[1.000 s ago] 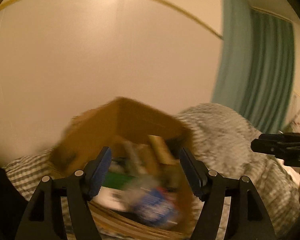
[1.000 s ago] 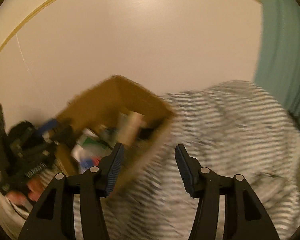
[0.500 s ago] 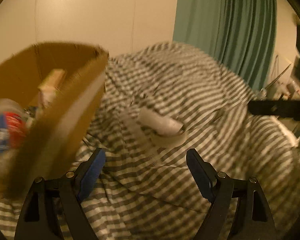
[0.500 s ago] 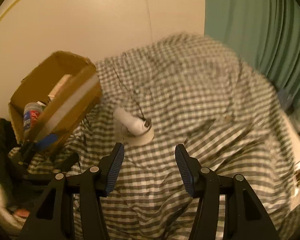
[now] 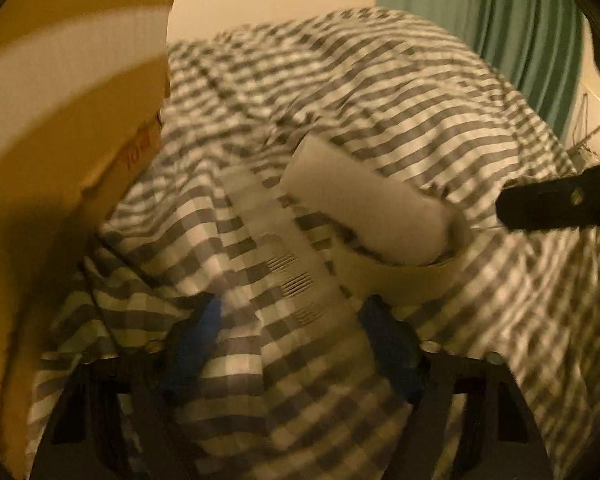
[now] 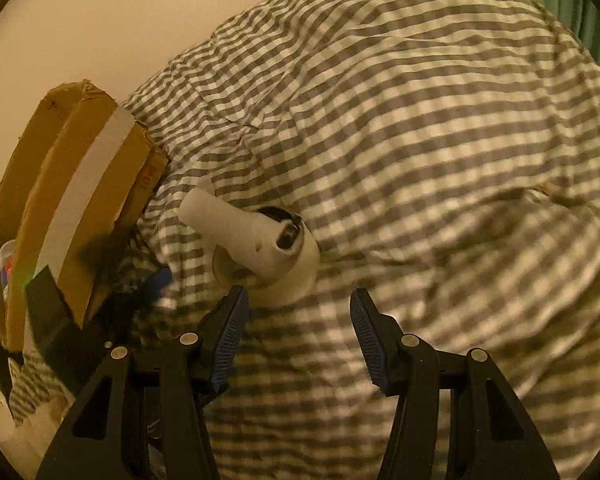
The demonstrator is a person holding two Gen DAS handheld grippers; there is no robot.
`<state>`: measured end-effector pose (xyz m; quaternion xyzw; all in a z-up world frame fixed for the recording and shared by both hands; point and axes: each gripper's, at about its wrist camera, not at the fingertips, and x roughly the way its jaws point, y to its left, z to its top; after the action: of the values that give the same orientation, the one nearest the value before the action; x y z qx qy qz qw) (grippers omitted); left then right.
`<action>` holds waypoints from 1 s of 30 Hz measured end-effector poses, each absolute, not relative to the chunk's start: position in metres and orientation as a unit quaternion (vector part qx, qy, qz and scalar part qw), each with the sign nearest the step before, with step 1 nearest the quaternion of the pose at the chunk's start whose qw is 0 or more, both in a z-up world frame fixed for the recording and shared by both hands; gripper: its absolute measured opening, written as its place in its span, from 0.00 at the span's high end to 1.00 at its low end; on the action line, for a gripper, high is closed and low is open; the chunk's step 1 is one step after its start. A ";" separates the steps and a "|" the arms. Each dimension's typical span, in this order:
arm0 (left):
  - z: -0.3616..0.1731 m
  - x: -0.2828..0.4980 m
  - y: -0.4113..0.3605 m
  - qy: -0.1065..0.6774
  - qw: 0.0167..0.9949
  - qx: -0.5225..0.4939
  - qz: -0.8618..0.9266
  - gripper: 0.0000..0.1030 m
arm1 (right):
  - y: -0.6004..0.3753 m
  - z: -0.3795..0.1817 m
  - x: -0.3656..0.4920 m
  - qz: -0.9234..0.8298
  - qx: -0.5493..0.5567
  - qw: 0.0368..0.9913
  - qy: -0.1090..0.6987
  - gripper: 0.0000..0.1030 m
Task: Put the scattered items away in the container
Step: 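Grasp the clear comb with left tool while right tool grasps white tube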
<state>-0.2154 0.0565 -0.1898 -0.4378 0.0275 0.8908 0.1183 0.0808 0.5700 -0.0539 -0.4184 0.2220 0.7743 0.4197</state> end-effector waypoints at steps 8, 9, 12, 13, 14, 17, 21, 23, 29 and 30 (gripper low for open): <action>-0.192 -0.219 0.023 -0.043 0.095 -0.450 0.887 0.86 | 0.555 -0.061 0.019 0.807 -0.440 0.387 0.077 0.49; -0.192 -0.218 0.020 -0.050 0.094 -0.452 0.886 0.87 | 0.552 -0.065 0.012 0.811 -0.445 0.375 0.069 0.49; -0.190 -0.217 0.019 -0.052 0.092 -0.451 0.886 0.90 | 0.549 -0.078 -0.004 0.807 -0.462 0.367 0.037 0.49; -0.190 -0.216 0.019 -0.049 0.092 -0.450 0.887 0.91 | 0.550 -0.084 -0.008 0.804 -0.467 0.366 0.028 0.48; -0.189 -0.215 0.020 -0.046 0.093 -0.449 0.888 0.91 | 0.551 -0.089 -0.011 0.801 -0.471 0.370 0.020 0.44; -0.189 -0.215 0.015 -0.070 0.099 -0.448 0.886 0.93 | 0.557 -0.100 -0.017 0.786 -0.481 0.388 -0.011 0.44; -0.185 -0.219 0.012 -0.080 0.104 -0.451 0.883 0.93 | 0.562 -0.096 -0.011 0.781 -0.482 0.396 -0.020 0.58; -0.180 -0.217 0.011 -0.079 0.107 -0.451 0.883 0.94 | 0.560 -0.087 -0.002 0.792 -0.468 0.392 -0.008 0.62; -0.158 -0.203 0.008 -0.068 0.114 -0.435 0.891 0.95 | 0.547 -0.058 0.023 0.806 -0.433 0.402 0.030 0.73; -0.155 -0.201 0.007 -0.067 0.116 -0.432 0.892 0.95 | 0.542 -0.053 0.026 0.808 -0.427 0.405 0.030 0.74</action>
<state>-0.2008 0.0070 -0.1547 -0.4324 -0.0667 0.8917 0.1157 0.0264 0.5424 -0.0529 -0.4272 0.0303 0.8080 0.4046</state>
